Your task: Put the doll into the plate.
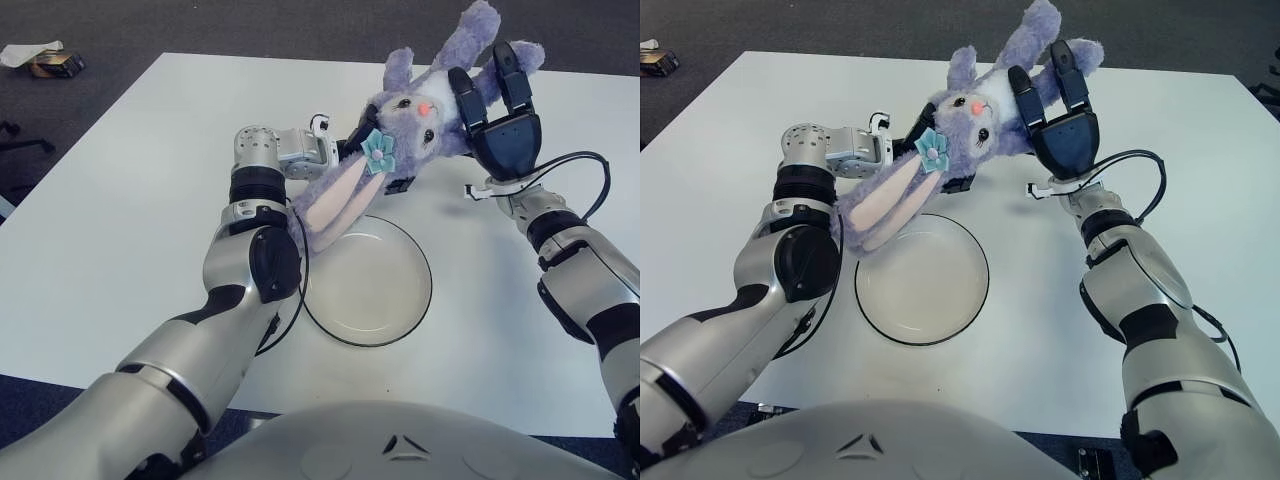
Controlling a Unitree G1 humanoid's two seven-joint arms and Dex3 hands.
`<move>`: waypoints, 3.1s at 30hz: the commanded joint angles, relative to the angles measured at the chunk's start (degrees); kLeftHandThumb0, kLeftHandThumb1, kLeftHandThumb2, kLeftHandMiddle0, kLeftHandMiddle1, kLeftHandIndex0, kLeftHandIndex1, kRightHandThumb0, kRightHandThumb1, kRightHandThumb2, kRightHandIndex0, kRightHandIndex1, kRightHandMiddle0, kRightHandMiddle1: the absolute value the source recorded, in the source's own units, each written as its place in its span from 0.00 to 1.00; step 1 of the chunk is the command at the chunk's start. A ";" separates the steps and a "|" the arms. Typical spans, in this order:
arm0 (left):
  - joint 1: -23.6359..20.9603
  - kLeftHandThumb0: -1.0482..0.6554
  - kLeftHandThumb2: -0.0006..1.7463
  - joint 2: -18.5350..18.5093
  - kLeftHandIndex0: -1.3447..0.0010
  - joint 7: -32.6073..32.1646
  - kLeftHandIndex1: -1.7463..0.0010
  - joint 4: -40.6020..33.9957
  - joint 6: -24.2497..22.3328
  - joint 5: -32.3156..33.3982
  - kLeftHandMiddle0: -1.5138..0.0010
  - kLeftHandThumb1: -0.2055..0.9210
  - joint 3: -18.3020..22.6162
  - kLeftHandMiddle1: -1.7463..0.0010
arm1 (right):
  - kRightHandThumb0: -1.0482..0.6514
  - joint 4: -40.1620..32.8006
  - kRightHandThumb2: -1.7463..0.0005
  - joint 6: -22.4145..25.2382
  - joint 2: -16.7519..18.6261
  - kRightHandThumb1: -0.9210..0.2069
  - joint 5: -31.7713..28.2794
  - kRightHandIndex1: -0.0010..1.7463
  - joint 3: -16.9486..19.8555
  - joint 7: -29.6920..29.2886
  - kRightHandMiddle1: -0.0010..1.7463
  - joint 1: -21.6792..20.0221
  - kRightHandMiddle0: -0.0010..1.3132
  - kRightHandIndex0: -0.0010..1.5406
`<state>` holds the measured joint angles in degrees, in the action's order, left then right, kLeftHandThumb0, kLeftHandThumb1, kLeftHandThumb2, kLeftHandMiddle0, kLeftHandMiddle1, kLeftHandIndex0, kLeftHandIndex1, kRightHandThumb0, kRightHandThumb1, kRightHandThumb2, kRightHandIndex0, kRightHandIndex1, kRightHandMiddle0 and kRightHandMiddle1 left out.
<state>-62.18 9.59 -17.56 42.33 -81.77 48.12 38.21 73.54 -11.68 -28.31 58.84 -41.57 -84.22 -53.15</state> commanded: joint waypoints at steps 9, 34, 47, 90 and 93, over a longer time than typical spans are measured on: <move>4.33 0.37 0.63 6.43 0.64 2.77 0.00 -4.12 -5.04 1.22 0.21 0.61 -2.40 0.00 | 0.29 1.59 0.53 2.00 0.01 0.34 -0.15 0.47 0.19 -0.73 0.67 -1.83 0.00 0.01; 8.14 0.38 0.53 3.97 0.72 15.39 0.00 -10.09 -8.51 -0.85 0.26 0.74 -12.18 0.00 | 0.62 1.10 0.24 -9.51 -3.08 0.59 -1.47 0.88 0.52 7.37 1.00 -2.72 0.36 0.47; 14.16 0.37 0.59 2.24 0.67 19.98 0.00 -18.83 -1.11 -3.46 0.27 0.67 -21.08 0.00 | 0.62 -1.68 0.19 -15.88 -4.64 0.63 -5.83 0.92 4.43 18.16 1.00 -1.99 0.35 0.49; 30.89 0.23 0.40 -8.58 1.00 20.90 0.40 -33.10 79.30 -52.02 0.88 1.00 -52.31 0.34 | 0.34 -12.91 0.29 -10.83 -6.32 0.48 -13.46 1.00 14.85 40.79 1.00 2.17 0.43 0.86; 30.88 0.20 0.42 -8.44 1.00 19.49 0.45 -31.78 82.41 -54.12 0.89 1.00 -52.18 0.36 | 0.34 -13.36 0.29 -10.40 -6.33 0.48 -13.30 1.00 15.10 41.19 1.00 2.40 0.43 0.86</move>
<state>-31.06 1.79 4.34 9.64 -5.37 -3.33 -14.45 60.59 -23.38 -33.14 46.14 -27.29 -44.39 -52.49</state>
